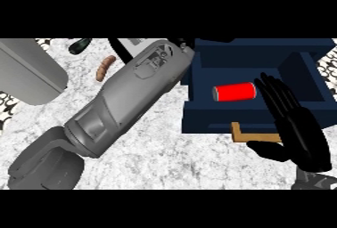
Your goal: Pick up the can, place it into the drawer and close the drawer
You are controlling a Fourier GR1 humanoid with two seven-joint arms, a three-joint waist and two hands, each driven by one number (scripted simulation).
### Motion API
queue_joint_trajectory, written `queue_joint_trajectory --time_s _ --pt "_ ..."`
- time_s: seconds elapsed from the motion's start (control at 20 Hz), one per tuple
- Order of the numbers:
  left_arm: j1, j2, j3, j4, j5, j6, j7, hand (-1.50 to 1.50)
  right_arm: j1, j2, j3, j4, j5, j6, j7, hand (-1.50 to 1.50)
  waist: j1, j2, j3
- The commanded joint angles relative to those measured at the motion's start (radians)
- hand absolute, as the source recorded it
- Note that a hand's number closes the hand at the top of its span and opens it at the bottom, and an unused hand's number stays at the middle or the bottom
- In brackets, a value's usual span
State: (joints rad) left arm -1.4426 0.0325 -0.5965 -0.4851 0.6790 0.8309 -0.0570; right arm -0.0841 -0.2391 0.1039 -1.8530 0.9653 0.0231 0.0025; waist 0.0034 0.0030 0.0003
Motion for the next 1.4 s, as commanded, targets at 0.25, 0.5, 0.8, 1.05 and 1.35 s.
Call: queue_joint_trajectory --time_s 0.25,0.5,0.8,1.05,1.35 --pt "0.086 0.132 -0.015 -0.155 -0.064 -0.035 0.108 -1.50 -0.166 0.065 -0.068 0.396 0.067 -0.222 -0.073 -1.50 0.023 -0.004 0.001" --pt "0.163 0.198 -0.039 -0.326 -0.092 0.012 0.177 -1.50 -0.208 0.066 -0.097 0.571 0.102 -0.321 -0.120 -1.50 0.045 -0.010 0.000" --pt "0.193 0.287 -0.047 -0.421 -0.110 -0.023 0.255 -1.50 -0.318 0.100 -0.094 0.737 0.193 -0.393 -0.092 -1.50 0.047 -0.005 0.001" --pt "0.247 0.354 -0.033 -0.487 -0.103 -0.052 0.285 -1.50 -0.436 0.072 -0.163 0.899 0.221 -0.476 -0.096 -1.50 0.063 0.003 0.001" --pt "0.343 0.390 -0.043 -0.614 -0.129 -0.021 0.319 -1.50 -0.614 0.075 -0.228 1.116 0.220 -0.589 -0.114 -1.50 0.071 0.003 0.001"
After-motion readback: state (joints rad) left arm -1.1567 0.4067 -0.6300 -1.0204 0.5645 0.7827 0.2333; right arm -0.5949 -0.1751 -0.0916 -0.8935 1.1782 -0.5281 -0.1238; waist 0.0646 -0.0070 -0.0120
